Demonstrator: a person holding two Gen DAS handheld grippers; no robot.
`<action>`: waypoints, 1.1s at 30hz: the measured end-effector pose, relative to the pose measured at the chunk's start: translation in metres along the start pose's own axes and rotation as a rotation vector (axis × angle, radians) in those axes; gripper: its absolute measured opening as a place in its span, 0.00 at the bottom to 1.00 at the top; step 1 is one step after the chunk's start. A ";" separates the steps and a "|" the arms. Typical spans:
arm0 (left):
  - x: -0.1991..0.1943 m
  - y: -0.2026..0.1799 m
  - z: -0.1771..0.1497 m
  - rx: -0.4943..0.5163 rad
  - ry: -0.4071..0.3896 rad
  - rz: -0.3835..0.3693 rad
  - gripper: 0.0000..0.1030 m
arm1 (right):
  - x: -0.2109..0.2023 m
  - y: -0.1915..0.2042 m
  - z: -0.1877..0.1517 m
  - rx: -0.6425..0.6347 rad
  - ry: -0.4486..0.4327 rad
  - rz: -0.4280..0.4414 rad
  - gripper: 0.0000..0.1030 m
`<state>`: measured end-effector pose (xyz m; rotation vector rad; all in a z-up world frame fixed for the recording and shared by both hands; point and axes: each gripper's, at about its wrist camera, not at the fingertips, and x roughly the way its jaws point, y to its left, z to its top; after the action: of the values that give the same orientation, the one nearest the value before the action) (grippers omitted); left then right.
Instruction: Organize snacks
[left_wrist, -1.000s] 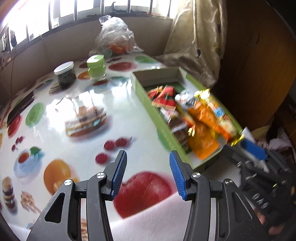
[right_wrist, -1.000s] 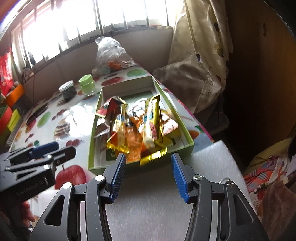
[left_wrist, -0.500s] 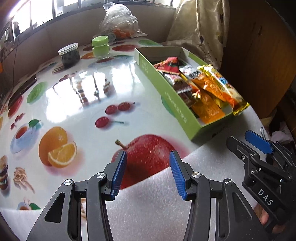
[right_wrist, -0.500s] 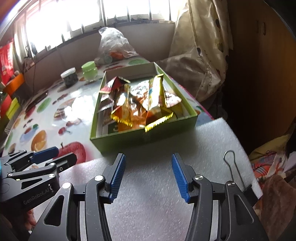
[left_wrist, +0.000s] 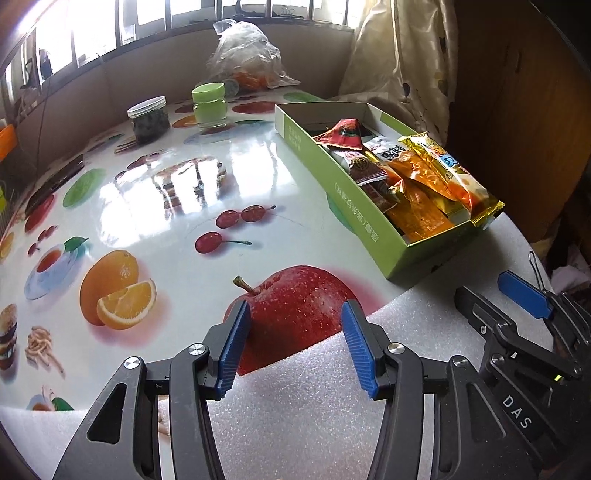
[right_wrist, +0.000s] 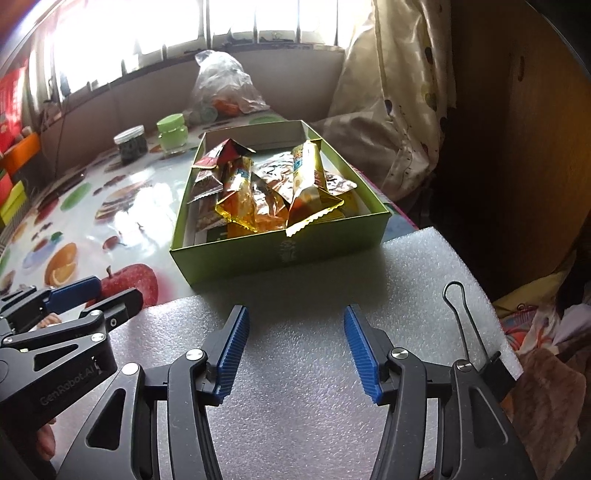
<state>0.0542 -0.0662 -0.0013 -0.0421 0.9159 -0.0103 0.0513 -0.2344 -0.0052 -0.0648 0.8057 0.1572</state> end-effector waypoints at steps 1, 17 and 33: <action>0.000 0.000 0.000 0.000 -0.002 0.002 0.51 | 0.000 0.000 0.000 0.001 -0.001 -0.004 0.52; -0.001 0.002 -0.001 -0.017 -0.006 -0.008 0.51 | 0.000 0.003 -0.001 0.015 -0.004 -0.022 0.52; -0.001 0.003 0.000 -0.019 -0.006 -0.010 0.51 | 0.000 0.002 -0.001 0.015 -0.003 -0.022 0.52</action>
<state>0.0531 -0.0632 -0.0007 -0.0650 0.9097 -0.0109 0.0500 -0.2321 -0.0058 -0.0591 0.8026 0.1306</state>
